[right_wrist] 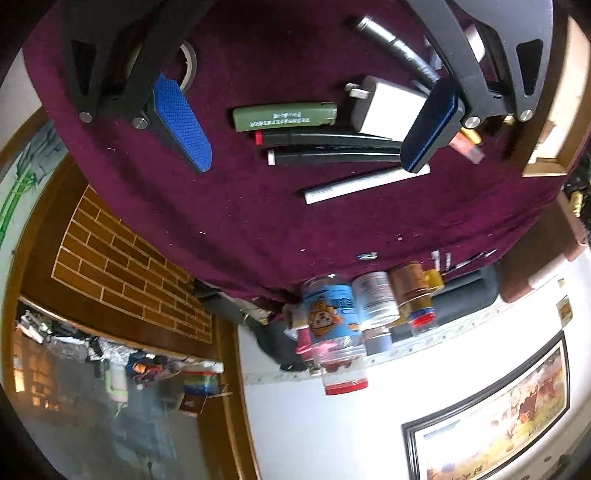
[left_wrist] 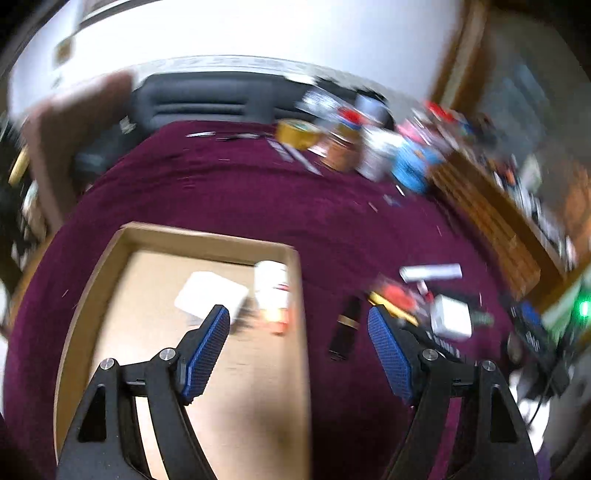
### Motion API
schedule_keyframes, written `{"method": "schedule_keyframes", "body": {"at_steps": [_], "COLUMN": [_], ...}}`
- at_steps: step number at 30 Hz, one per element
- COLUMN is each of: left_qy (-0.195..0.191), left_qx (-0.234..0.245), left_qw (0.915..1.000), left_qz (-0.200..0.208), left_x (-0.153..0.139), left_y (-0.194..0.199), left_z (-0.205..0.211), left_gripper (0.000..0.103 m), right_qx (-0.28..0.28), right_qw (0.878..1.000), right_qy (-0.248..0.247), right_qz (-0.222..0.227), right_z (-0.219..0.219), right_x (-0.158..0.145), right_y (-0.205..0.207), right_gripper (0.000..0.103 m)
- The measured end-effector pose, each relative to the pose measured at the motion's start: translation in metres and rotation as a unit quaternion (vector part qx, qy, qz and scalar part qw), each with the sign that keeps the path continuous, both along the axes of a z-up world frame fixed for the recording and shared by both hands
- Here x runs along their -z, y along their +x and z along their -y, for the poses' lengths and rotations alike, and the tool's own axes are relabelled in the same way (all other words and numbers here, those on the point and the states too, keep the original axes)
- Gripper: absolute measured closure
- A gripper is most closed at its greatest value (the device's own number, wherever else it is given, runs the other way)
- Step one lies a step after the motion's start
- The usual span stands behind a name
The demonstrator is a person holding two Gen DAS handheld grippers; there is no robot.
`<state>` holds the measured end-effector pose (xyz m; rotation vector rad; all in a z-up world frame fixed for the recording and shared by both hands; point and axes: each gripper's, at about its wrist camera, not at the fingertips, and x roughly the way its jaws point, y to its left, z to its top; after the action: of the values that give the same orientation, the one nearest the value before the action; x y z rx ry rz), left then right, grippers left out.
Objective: Organize rigid objects
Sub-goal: 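Grasp the black lipstick tube with gold band with the left tool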
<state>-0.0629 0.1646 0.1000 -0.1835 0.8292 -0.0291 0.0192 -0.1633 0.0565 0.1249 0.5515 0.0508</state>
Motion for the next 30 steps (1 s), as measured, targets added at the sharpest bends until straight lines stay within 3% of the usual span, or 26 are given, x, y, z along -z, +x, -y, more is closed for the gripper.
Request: {"method": "schedule_keyframes", "body": {"at_steps": [2,5,12,13,16,18,24,30], "left_qy": [0.028,0.08,0.143,0.141,0.102,0.101,0.104,0.076], "left_qx": [0.032,0.06,0.062,0.062,0.069,0.076,0.075,0.058], "left_qw": [0.9989,0.9938,0.9833,0.9826,0.9842,0.9834,0.9833,0.9878], "left_qz": [-0.02,-0.047,-0.094,-0.103,-0.128,-0.131,-0.129,-0.123], "left_x": [0.01,0.03,0.067,0.071,0.078,0.077,0.076,0.075], "left_y": [0.012,0.03,0.07,0.075,0.081,0.08,0.063,0.063], "left_z": [0.026,0.058,0.085,0.083,0.077,0.081,0.094,0.09], "left_gripper": [0.031,0.031,0.034,0.036,0.06,0.087,0.089,0.089], "right_qx": [0.0,0.012,-0.02,-0.022,-0.019,-0.015,-0.001,0.003], "right_qw": [1.0,0.998,0.999,0.999,0.999,0.999,0.996,0.998], "right_qy": [-0.003,-0.014,-0.008,-0.003,0.019,0.038,0.082,0.061], "right_qz": [0.002,0.054,0.031,0.028,0.019,0.005,-0.023,-0.025], "right_z": [0.001,0.004,0.002,0.004,0.012,0.019,0.037,0.031], "right_x": [-0.001,-0.013,-0.005,-0.004,-0.001,0.002,0.01,0.011], "right_y": [-0.003,-0.027,-0.022,-0.021,-0.019,-0.014,-0.007,-0.008], "right_gripper": [0.004,0.004,0.004,0.004,0.004,0.004,0.004,0.004]}}
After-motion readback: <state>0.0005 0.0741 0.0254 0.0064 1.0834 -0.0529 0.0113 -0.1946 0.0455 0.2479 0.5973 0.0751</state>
